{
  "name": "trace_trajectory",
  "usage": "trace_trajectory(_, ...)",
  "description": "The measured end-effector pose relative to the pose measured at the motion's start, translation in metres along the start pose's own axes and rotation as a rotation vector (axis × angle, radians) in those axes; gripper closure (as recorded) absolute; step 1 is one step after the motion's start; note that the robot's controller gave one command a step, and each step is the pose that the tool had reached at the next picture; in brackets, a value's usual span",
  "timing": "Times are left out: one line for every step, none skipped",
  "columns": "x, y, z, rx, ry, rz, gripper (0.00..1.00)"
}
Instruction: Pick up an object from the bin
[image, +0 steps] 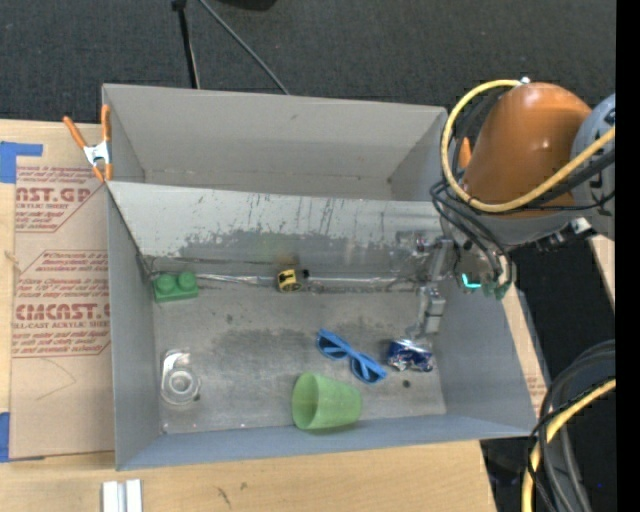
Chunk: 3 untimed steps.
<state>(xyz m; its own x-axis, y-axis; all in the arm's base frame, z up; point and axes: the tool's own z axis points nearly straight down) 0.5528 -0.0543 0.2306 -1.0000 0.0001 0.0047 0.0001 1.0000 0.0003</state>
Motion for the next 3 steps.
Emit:
trace_trajectory(0.032, -0.015, 0.166, -0.001, 0.002, -0.154, 0.0)
trace_trajectory(0.03, -0.015, 0.161, 0.001, -0.005, -0.154, 1.0)
trace_trajectory(0.003, 0.003, 0.016, 0.003, -0.016, -0.125, 1.0)
